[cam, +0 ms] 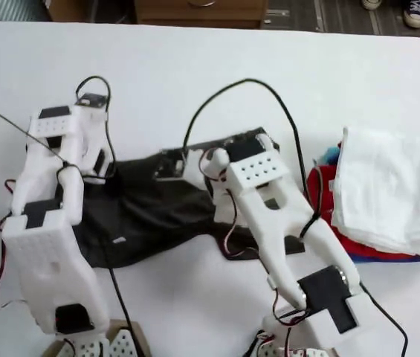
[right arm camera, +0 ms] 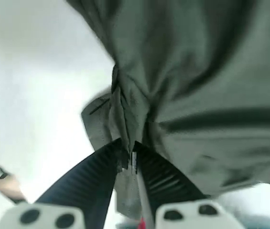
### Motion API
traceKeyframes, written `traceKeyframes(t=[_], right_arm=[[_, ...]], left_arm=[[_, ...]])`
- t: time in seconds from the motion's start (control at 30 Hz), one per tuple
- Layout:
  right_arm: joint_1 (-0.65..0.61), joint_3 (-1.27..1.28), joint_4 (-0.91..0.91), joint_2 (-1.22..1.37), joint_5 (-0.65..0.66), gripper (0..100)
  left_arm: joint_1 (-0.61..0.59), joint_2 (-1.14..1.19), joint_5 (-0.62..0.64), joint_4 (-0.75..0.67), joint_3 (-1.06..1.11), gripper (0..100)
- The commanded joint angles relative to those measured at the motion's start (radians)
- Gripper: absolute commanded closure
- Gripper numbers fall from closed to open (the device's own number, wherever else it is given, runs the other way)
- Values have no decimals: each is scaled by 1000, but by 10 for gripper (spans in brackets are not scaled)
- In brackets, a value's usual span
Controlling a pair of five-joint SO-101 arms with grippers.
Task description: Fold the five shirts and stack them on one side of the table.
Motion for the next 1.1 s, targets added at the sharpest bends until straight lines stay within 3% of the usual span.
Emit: traceKeyframes(t=[0.0, 0.43, 0.53, 0.7, 0.87, 1.07], right_arm=[[5, -137, -5, -41, 6, 978], [12, -384, -1, 374, 104, 977], [12, -442, 48, 401, 103, 929], [27, -554, 171, 403, 101, 779], [56, -571, 257, 344, 81, 809], [5, -305, 257, 104, 71, 807]], left_arm=[[23, 5, 5, -48, 1, 732], [23, 6, 3, -48, 1, 732], [23, 6, 3, -48, 1, 732], [23, 6, 3, -48, 1, 732], [23, 6, 3, -48, 1, 732], [23, 6, 2, -48, 1, 732]])
